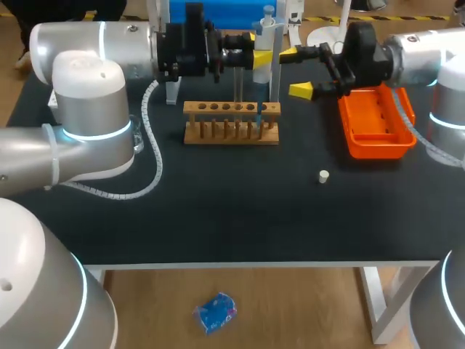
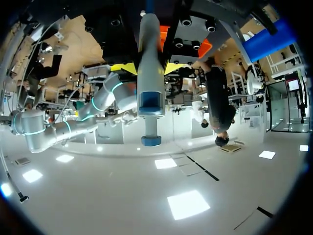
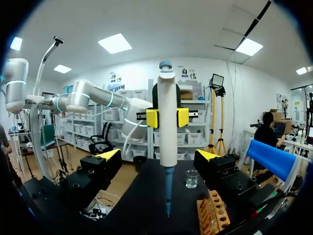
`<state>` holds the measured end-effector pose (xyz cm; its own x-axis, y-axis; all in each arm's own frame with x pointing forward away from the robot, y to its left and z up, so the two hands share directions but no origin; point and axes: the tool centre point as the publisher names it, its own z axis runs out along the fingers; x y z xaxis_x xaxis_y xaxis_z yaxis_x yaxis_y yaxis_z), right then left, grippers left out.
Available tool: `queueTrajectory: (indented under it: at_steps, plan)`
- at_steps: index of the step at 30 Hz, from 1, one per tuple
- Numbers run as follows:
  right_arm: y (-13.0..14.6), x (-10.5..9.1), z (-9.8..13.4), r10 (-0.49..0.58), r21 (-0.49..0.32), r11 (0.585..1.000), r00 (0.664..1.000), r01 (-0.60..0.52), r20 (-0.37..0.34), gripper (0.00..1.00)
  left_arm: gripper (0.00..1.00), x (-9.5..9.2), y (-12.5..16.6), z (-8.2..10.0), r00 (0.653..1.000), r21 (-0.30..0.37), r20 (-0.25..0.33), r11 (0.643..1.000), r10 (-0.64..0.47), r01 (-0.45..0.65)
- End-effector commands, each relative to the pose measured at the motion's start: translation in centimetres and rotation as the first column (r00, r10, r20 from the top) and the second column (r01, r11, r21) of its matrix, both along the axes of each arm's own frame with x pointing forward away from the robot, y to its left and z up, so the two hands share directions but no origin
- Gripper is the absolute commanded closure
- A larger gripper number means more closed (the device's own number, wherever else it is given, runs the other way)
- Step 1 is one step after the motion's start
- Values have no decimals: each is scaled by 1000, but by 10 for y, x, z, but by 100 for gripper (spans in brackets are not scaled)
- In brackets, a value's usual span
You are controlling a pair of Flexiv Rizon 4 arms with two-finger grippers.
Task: Invert the test tube, pick up the pipette, mount the tip to pipette, aspirate from beaker and dispense into the tube, eject the tip, return the pipette, and cap with the stopper.
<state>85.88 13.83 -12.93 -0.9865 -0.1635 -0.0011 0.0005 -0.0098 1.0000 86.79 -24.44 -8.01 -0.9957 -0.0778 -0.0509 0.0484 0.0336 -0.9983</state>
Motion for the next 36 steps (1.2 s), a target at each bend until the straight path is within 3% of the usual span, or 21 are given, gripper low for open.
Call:
queueTrajectory:
  at_steps: [1,27,28,31,36]
  plan:
    - [13,8,-2,21,1,1000,1000,-21,-3,0,100,2,-1,-3,1000,1,-3,1000,-5,5]
    - [49,6,-5,37,-36,999,999,-37,-5,0,100,7,-2,-16,1000,6,-18,1000,11,-11]
    - [49,6,-5,36,-37,999,999,-36,-5,3,100,7,-1,-16,1000,6,-19,1000,12,-12]
    - [50,6,-6,34,-35,999,999,-34,-7,37,100,7,-1,-16,1000,5,-21,1000,14,-14]
    - [50,6,-7,31,-27,999,999,-32,-10,51,100,7,0,-16,1000,2,-18,1000,18,-18]
